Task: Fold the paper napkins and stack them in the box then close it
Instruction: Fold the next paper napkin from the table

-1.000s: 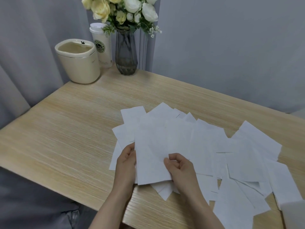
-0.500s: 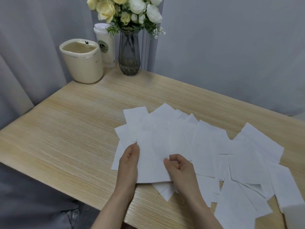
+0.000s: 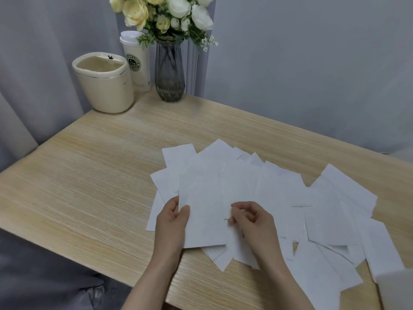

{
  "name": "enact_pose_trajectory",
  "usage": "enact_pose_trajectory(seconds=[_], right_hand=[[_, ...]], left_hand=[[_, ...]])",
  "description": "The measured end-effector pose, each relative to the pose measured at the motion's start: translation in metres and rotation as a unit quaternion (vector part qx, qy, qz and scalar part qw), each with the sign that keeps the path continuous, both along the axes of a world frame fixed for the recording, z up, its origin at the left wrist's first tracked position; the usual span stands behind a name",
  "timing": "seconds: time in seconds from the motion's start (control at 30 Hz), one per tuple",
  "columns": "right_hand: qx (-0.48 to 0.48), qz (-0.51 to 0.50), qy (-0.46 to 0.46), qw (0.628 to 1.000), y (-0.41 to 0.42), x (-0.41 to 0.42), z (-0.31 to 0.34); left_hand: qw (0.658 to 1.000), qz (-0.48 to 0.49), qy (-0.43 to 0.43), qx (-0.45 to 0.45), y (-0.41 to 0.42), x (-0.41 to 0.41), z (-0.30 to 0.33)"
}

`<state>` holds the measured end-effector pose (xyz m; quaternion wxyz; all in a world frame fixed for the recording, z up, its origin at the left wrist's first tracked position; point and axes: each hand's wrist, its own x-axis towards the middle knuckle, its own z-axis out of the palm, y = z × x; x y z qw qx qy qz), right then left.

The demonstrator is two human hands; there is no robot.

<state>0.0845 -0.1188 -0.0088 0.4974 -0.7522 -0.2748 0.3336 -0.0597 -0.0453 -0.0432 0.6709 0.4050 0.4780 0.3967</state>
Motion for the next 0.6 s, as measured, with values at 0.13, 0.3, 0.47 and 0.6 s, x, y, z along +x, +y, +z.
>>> enact_pose_trajectory(seconds=[0.13,0.3,0.47,0.6], right_hand=[[0.002,-0.020,-0.100,0.995,0.002,0.020,0.004],[-0.004,0.124,-0.265,0.956,0.024,0.038,0.005],[-0.094,0.225,-0.344,0.907,0.055,0.050,0.000],[-0.125,0.231,-0.391,0.882,0.067,0.052,-0.001]], left_hand=[[1.000,0.011,-0.002,-0.011,0.000,-0.001,-0.001],[0.998,0.060,0.002,-0.017,0.005,-0.010,-0.003],[0.996,0.089,0.004,-0.019,0.013,-0.020,-0.002],[0.997,0.076,0.007,-0.022,0.014,-0.019,-0.001]])
